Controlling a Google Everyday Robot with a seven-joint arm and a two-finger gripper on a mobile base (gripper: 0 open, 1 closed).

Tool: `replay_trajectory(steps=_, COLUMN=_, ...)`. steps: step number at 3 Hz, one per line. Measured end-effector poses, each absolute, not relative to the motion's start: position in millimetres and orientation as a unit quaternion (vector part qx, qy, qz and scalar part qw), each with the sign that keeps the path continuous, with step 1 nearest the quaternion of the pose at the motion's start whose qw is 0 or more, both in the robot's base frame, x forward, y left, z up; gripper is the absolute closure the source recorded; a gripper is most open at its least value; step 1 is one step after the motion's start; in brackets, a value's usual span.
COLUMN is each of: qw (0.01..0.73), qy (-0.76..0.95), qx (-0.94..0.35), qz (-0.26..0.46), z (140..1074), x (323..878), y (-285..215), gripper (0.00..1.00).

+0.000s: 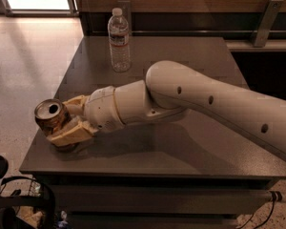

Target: Pick orange can

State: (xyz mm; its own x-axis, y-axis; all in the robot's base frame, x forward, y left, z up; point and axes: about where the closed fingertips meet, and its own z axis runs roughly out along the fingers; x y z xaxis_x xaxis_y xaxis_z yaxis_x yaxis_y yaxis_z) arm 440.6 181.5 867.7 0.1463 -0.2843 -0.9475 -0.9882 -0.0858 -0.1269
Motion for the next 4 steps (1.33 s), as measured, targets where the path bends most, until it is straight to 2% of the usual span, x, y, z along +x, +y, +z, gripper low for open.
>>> replay_trajectory(steps=2, qw=0.451, qy=0.488, qx=-0.639, qz=0.387, z=900, x=440, y=183, gripper=1.00)
replay_trajectory(steps=4, qw=0.498, qy=0.450, qx=-0.654, qz=0.349, z=968, x=447, y=160, gripper=1.00)
